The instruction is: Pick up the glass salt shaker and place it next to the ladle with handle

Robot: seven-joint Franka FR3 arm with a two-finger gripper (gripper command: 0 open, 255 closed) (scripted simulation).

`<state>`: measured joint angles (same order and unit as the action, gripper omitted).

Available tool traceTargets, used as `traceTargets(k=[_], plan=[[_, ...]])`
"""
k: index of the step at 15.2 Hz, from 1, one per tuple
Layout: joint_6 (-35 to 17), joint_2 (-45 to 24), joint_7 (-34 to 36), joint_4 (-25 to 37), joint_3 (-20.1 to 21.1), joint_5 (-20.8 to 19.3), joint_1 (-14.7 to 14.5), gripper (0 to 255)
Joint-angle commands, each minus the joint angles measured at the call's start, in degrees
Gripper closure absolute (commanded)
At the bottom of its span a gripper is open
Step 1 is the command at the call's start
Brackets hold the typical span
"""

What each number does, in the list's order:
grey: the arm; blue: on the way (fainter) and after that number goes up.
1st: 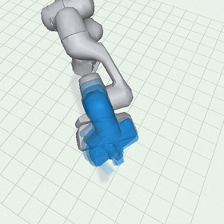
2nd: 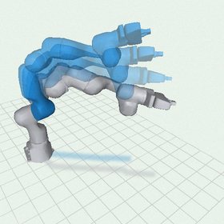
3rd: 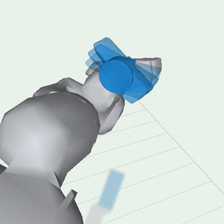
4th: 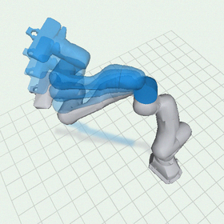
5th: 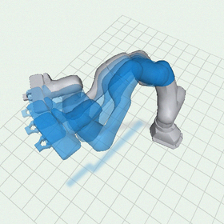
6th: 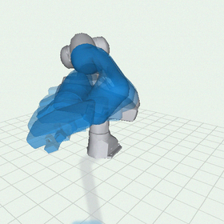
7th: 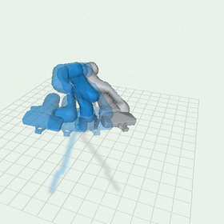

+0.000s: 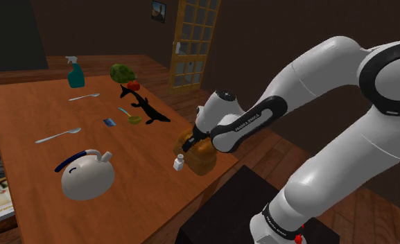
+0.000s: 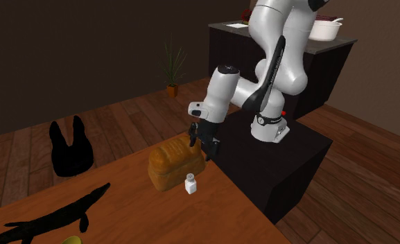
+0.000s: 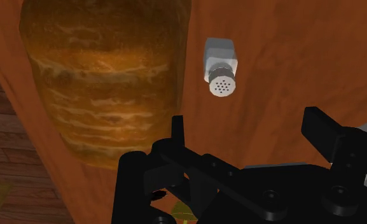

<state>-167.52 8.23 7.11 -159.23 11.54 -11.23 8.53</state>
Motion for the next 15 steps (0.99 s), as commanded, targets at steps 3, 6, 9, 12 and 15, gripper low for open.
traceTargets(k=[3, 6, 9, 12, 15], plan=[[-7.04, -12.52, 24.15, 4.78, 1.22, -30.68, 6.51, 0], [-9.55, -21.62, 44.08, 11.52, -10.03, -53.46, -2.02, 0], [-11.49, -26.4, 52.66, 15.36, -16.12, -62.0, -7.44, 0], [-12.85, -29.91, 59.04, 18.4, -19.05, -68.07, -9.96, 0], [-15.42, -33.2, 63.95, 20.97, -24.93, -71.66, -15.63, 0]])
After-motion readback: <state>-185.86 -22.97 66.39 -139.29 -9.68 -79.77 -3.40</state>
